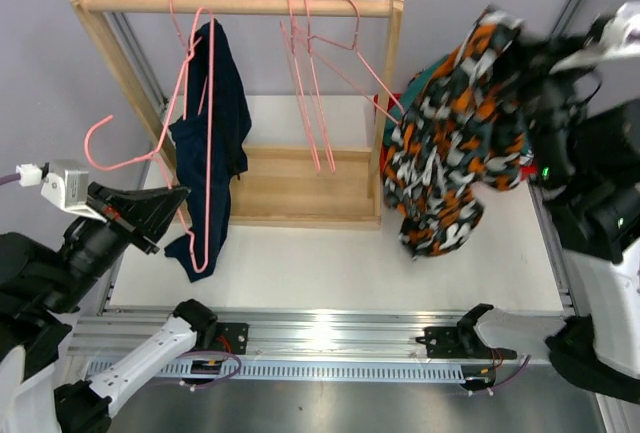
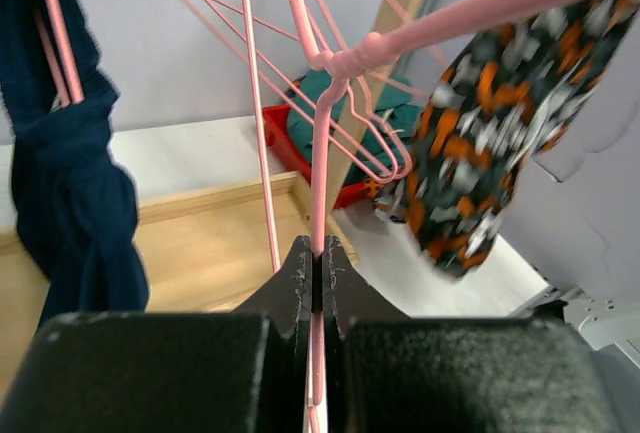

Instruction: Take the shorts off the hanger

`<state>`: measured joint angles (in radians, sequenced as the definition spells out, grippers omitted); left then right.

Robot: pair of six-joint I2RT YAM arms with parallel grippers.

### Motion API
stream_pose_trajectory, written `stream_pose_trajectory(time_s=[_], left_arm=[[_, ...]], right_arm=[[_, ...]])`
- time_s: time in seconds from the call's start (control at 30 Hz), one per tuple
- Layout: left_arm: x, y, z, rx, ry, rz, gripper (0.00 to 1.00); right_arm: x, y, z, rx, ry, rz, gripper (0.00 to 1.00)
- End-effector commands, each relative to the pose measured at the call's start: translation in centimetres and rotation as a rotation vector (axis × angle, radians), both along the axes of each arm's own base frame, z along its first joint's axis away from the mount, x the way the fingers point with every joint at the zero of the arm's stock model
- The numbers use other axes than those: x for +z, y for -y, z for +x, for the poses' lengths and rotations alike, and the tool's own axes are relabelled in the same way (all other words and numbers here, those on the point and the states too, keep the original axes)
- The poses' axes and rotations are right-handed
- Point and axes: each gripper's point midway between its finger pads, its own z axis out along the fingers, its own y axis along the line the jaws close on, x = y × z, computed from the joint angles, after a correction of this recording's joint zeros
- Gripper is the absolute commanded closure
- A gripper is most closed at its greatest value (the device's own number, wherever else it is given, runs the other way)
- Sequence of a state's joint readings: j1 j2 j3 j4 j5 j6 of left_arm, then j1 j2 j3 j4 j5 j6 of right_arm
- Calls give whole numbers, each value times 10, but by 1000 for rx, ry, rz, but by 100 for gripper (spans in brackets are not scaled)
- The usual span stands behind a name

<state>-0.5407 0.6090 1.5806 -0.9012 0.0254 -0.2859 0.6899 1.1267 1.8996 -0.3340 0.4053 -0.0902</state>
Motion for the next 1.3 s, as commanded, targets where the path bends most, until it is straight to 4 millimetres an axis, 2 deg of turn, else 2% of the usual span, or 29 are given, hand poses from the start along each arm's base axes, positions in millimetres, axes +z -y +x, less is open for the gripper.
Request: stream_pose_trajectory(time_s=[0.0,0.07,0.1,0.17,0.27,0.33,0.4,0.43,0.47,0.5,0.53,0.6,0.63,0.67,0.7,0.73,0.77,0.8,0.87,0.9,0.93,0.97,1.0,1.03,1.1,1.13,1.17,1.2,1.27], left_arm=[[-27,-7,12,65,-72,53,100],[-34,-2,22,69,-87,81,100],[-37,-1,26,75,-94,95,100],[-45,-1,42,113,-110,141,100],[-46,3,60,143,-111,172,100],[-44,6,73,164,-112,177,100],[-45,13,87,169,-129,188,100],[-44,17,92,167,-124,184,100],[-44,21,96,162,-128,181,100],[-44,26,103,159,-136,185,100],[-42,28,108,162,-135,178,100],[-33,30,113,169,-120,169,100],[-29,32,120,181,-116,170,100],[-25,33,124,184,-112,169,100],[-22,38,132,186,-113,174,100],[-13,38,135,195,-99,168,100],[-12,40,140,197,-100,172,100],[1,41,143,200,-76,158,100],[-1,50,160,206,-90,176,100],[8,51,164,212,-72,167,100],[10,56,175,216,-73,176,100],[10,59,182,223,-77,181,100],[21,59,185,229,-60,171,100],[20,61,192,233,-67,178,100],[25,68,211,242,-77,184,100],[23,69,218,244,-85,189,100],[27,74,230,246,-85,186,100],[24,74,240,250,-97,183,100],[27,75,253,244,-104,159,100]], right_arm=[[48,60,47,-215,74,3,100],[58,82,72,-238,89,37,100],[60,108,98,-292,91,47,100],[59,113,126,-231,99,86,100],[25,132,189,-228,57,91,100],[-34,133,242,-215,-55,91,100],[-68,123,272,-142,-95,96,96],[-106,122,297,-125,-169,101,83],[-136,122,311,-115,-245,111,39],[-157,120,321,-105,-298,109,17],[-177,121,329,-109,-350,109,6],[-226,127,340,-143,-482,117,1],[-240,128,339,-151,-512,120,1],[-225,128,330,-154,-463,128,1],[-265,126,325,-149,-531,149,0],[-235,124,308,-141,-438,161,1],[-235,122,300,-130,-411,178,0],[-270,115,291,-100,-471,203,1],[-269,109,273,-78,-451,225,1],[-254,103,253,-58,-417,228,0],[-275,98,242,-49,-446,250,1],[-276,94,229,-34,-432,256,1],[-256,88,205,-10,-377,251,1],[-279,82,191,-2,-419,257,0],[-260,74,155,24,-353,256,1],[-280,68,142,33,-393,257,1],[-281,66,129,39,-388,263,1],[-263,63,104,53,-332,269,0],[-283,58,81,76,-355,291,0]])
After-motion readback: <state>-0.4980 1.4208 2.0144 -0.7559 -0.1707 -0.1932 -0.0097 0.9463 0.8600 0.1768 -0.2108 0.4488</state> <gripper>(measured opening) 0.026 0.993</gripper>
